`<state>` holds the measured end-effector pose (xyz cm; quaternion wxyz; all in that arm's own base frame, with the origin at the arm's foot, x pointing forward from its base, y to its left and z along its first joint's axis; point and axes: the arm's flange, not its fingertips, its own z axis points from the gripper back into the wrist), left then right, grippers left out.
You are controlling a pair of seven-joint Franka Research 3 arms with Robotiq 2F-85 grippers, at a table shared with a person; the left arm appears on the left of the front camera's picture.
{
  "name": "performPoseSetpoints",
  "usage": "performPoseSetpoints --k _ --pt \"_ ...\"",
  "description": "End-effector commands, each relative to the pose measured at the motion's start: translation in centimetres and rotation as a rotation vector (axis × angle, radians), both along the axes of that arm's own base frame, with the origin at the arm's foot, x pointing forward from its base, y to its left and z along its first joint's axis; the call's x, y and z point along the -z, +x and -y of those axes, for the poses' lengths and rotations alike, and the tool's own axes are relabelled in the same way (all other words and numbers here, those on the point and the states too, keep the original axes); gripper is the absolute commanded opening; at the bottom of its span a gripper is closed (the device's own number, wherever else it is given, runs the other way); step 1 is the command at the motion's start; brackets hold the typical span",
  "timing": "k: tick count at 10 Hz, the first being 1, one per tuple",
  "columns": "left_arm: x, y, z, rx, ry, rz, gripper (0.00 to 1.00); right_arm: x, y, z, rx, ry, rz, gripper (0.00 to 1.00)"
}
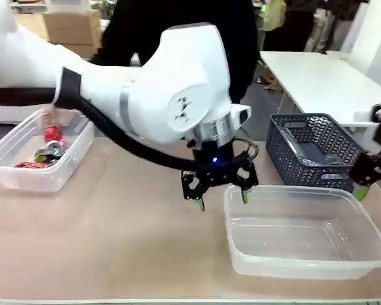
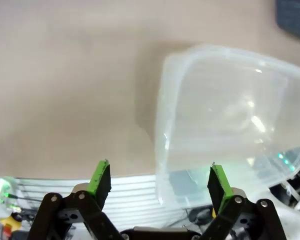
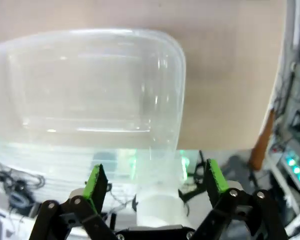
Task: Sort the waste into each basket.
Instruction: Pick up the Organizing box on the right side of the table and lift it.
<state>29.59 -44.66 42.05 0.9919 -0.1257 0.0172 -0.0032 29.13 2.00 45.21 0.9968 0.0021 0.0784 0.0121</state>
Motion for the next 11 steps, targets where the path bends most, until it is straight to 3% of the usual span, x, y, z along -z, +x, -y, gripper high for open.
performPoseSetpoints --k 1,4,7,10,11 --pt "1.7 0.7 1.4 -0.047 0.046 0.039 1.0 4.6 -0.5 1.1 0.05 0.057 -0.118 1.0" --pt "3.8 1.7 1.9 -0.018 0.04 0.002 1.0 8.5 -1.4 1.8 0.073 0.099 -0.221 1.0" --pt "5.2 1.9 3.3 0.011 -0.005 -0.023 1.0 11.1 -2.0 2.0 0.094 0.111 -0.248 1.0" --pt "5.3 1.8 3.4 0.014 0.027 -0.02 1.0 11.7 -2.3 2.2 0.088 0.095 -0.251 1.0" --pt "5.5 1.8 3.4 0.02 0.041 -0.018 0.86 11.8 -2.2 2.2 0.076 0.108 -0.246 0.64"
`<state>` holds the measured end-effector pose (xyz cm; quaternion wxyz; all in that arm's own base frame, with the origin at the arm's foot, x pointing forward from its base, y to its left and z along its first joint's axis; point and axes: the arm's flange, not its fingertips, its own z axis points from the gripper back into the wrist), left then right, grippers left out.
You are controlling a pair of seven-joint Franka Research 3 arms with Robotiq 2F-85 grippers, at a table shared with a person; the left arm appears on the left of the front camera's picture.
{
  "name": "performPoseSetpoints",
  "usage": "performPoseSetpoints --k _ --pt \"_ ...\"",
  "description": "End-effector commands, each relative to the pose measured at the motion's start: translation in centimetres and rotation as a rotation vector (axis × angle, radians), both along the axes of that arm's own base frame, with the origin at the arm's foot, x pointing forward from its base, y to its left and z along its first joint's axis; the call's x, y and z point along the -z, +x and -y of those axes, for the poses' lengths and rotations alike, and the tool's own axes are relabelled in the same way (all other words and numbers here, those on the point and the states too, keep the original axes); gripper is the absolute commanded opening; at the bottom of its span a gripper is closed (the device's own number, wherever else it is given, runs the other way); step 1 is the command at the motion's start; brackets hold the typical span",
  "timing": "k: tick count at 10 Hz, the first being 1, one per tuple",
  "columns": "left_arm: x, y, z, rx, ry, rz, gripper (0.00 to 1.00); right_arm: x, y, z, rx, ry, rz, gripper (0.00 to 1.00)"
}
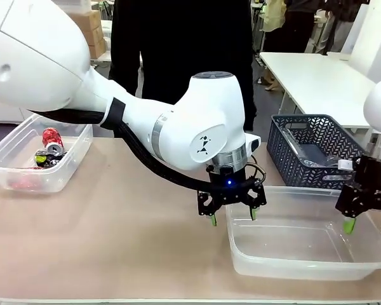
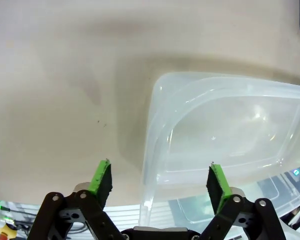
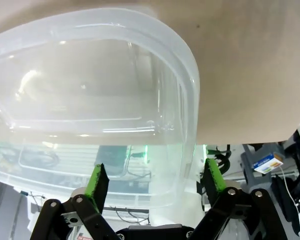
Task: Sort the waste into each basket.
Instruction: Pick up the Organizing box on the right side of the table and lift it.
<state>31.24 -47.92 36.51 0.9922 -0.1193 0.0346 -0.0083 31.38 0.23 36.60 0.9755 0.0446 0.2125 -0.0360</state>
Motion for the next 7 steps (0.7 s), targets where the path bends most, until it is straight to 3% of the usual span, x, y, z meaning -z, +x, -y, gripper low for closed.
performPoseSetpoints --k 1,2,3,5,6,7 --pt "-0.07 0.06 0.18 0.015 0.029 0.013 0.4 3.33 -4.71 0.37 -0.031 0.037 0.043 0.4" --pt "-0.11 -0.1 0.21 0.021 0.032 0.019 0.26 3.53 -4.87 0.4 -0.035 0.017 0.044 0.04" --pt "-0.14 -0.13 0.18 0.021 0.033 0.017 0.0 3.64 -4.97 0.5 -0.028 0.005 0.064 0.0" --pt "-0.09 -0.16 0.16 0.022 0.036 0.013 0.0 3.88 -5.03 0.58 -0.035 -0.011 0.141 0.0" --pt "-0.14 -0.19 0.1 0.019 0.032 0.013 0.04 4.07 -5.17 0.52 -0.053 -0.005 0.152 0.03" --pt "-0.16 -0.16 0.09 0.015 0.03 0.014 0.0 4.23 -5.31 0.52 -0.066 -0.009 0.141 0.0"
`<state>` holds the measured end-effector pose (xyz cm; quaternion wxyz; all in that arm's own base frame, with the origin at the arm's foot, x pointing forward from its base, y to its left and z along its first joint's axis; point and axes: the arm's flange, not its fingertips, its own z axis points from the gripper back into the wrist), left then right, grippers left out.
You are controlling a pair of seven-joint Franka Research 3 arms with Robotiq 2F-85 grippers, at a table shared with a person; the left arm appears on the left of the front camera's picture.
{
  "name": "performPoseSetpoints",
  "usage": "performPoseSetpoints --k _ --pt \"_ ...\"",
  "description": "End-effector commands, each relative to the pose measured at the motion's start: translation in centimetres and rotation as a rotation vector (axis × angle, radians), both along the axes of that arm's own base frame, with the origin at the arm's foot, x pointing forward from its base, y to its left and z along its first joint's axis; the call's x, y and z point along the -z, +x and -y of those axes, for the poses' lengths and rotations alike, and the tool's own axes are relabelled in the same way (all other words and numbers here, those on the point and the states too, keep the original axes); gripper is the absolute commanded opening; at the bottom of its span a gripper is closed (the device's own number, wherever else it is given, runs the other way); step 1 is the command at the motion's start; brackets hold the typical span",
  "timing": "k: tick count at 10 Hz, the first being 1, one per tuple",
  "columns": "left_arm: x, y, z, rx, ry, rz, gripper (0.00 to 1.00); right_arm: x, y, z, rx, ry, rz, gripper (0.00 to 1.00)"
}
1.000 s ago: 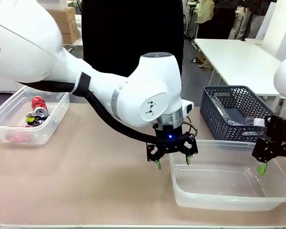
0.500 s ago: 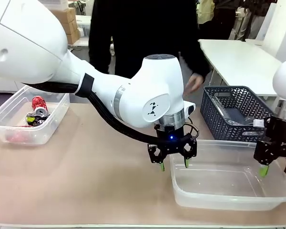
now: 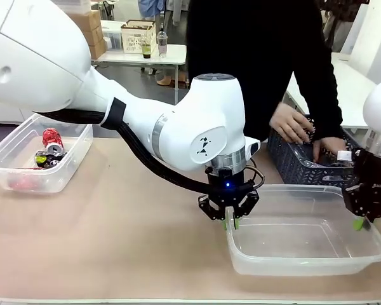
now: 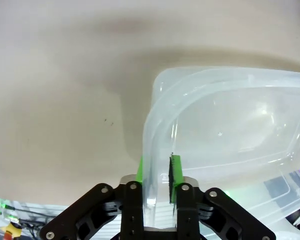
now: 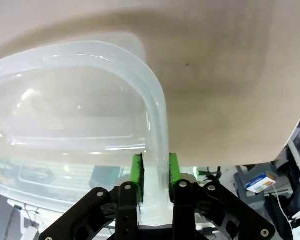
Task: Sort the waste into each basket.
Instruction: Pick up the Organizing box on the right side of the table and lift it.
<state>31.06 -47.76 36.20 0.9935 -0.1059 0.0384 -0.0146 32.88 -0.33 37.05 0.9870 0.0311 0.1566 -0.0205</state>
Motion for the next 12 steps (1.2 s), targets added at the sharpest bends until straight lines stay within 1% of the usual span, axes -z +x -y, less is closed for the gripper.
performPoseSetpoints --k 1,3,5,7,8,9,10,11,12 --pt "-0.5 0.0 0.1 -0.007 0.003 0.023 0.0 4.8 -6.9 0.0 -0.042 0.016 0.012 0.0" --pt "-0.9 0.0 -0.4 -0.016 -0.004 0.021 0.0 4.5 -7.2 -0.3 -0.078 0.015 0.012 0.0" --pt "-1.8 0.0 -1.8 -0.039 -0.011 0.029 0.0 3.1 -7.8 -1.7 -0.12 0.001 0.013 0.0" --pt "-4.0 -0.7 -3.9 -0.035 -0.05 0.035 0.0 -0.6 -8.3 -4.5 -0.152 -0.008 0.034 0.0" --pt "-5.5 -1.5 -5.5 -0.052 -0.052 0.04 0.0 -2.8 -8.1 -6.7 -0.182 0.012 0.012 0.0" --pt "-6.9 -2.2 -7.3 -0.102 -0.045 0.064 0.0 -4.9 -7.5 -8.7 -0.176 0.019 0.029 0.0" --pt "-8.3 -2.7 -9.3 -0.139 -0.047 0.11 0.0 -6.9 -6.5 -10.5 -0.202 0.051 0.033 0.0" --pt "-9.8 -3.1 -11.3 -0.184 -0.052 0.144 0.0 -8.3 -5.1 -12.0 -0.2 0.068 0.044 0.0" --pt "-11.3 -2.9 -13.7 -0.235 -0.052 0.179 0.0 -9.5 -3.5 -13.6 -0.196 0.114 0.063 0.0"
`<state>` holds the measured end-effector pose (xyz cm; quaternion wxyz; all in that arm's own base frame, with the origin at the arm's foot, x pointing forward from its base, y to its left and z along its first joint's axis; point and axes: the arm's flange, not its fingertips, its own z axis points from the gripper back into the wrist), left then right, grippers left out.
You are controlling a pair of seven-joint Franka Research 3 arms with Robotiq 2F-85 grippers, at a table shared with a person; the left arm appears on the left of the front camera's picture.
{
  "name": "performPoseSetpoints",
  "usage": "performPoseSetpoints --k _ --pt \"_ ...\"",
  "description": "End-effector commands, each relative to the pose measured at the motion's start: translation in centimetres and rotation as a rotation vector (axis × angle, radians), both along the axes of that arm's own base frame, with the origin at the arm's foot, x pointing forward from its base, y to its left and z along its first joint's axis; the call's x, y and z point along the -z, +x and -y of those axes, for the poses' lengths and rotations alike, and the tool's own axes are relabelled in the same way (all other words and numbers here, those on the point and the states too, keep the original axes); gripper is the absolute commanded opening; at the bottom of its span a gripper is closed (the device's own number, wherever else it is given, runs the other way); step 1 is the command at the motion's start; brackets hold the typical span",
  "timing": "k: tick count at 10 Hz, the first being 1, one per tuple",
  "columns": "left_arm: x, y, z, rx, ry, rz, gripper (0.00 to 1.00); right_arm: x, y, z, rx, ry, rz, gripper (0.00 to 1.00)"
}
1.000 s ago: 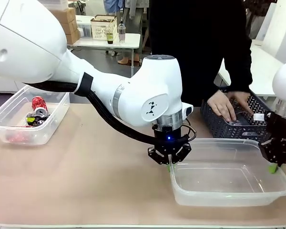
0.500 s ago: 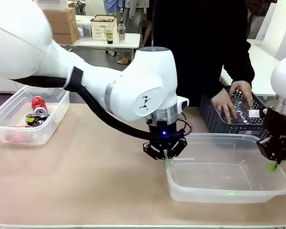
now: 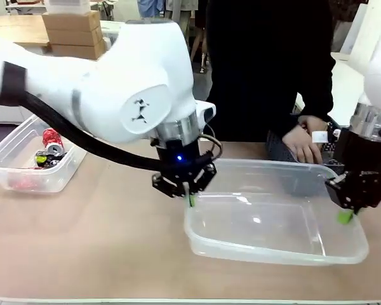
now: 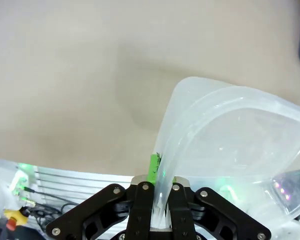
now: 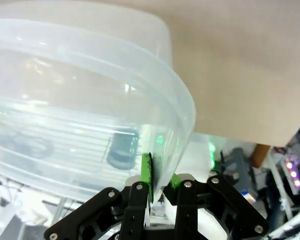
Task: Sort the waste into each basket.
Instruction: Pick up the Organizing box on the right side of the table and lift it.
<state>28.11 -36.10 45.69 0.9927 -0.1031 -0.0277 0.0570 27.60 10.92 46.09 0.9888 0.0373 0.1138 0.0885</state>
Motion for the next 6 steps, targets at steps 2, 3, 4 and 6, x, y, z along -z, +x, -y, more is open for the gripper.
performPoseSetpoints --k 2,3,4,6 --pt "-3.6 1.8 -6.0 -0.081 -0.038 0.082 0.0 -1.7 4.9 -4.5 0.079 0.149 -0.02 0.0" --pt "-3.7 2.8 -7.4 -0.061 -0.039 0.069 0.0 -2.2 6.5 -5.2 0.122 0.198 -0.025 0.0" --pt "-3.5 4.1 -8.8 -0.075 -0.019 0.053 0.0 -2.6 7.9 -5.8 0.134 0.217 -0.042 0.0" --pt "-3.2 6.8 -10.6 -0.049 0.003 0.023 0.0 -2.9 10.2 -6.5 0.116 0.198 -0.092 0.0"
